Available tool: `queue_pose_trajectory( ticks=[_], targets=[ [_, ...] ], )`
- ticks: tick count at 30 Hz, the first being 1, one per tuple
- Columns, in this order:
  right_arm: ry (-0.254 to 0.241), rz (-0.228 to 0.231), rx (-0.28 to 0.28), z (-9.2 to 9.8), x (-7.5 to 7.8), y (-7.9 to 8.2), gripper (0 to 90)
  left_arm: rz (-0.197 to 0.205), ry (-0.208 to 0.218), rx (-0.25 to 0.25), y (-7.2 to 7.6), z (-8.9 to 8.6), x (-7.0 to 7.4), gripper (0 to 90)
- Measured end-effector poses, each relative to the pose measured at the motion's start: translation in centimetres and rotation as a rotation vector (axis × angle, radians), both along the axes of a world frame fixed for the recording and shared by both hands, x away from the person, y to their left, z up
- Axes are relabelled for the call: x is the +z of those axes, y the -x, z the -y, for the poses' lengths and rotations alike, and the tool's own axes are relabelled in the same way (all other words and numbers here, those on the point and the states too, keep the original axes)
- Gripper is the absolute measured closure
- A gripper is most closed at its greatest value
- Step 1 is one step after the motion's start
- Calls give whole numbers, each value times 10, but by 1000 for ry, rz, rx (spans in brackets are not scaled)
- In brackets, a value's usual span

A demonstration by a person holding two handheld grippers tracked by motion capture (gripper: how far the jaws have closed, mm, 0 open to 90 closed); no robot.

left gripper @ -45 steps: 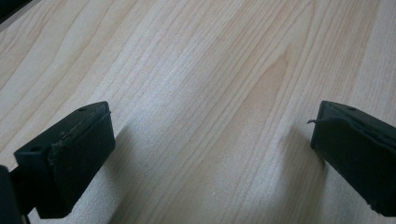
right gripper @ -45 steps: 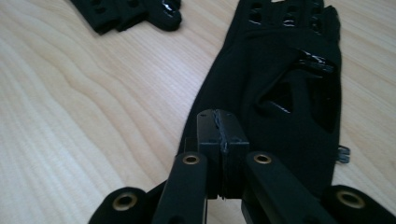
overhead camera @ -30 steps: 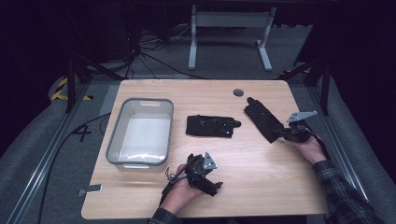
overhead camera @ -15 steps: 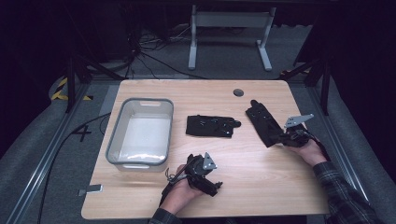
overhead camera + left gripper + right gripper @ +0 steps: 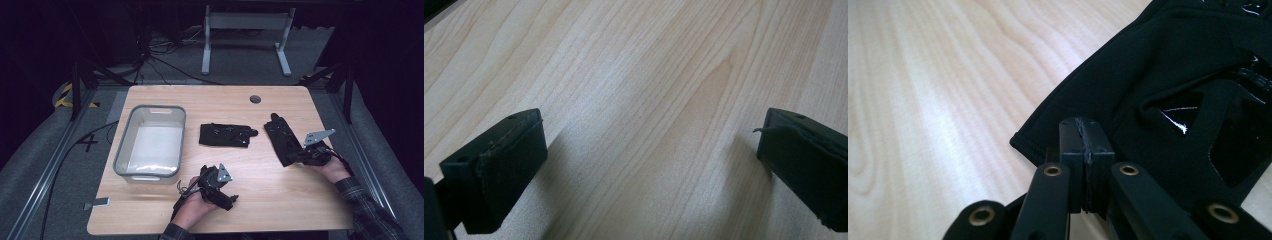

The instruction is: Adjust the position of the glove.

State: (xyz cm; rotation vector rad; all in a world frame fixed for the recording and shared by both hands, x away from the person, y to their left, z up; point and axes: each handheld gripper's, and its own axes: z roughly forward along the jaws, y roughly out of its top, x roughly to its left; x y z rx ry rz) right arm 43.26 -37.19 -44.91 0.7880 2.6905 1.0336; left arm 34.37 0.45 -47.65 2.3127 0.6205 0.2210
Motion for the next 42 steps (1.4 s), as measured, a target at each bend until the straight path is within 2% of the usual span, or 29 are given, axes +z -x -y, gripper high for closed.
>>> queue_pose_trajectory(
  ticks=[27, 42],
  targets=[
    [-10, -42, 120, -10, -1, 67, 900, 3, 0, 1, 1, 0, 0, 0],
    [-16, -60, 178, -19, -2, 95, 900, 3, 0, -9, 1, 1, 0, 0]
  ],
)
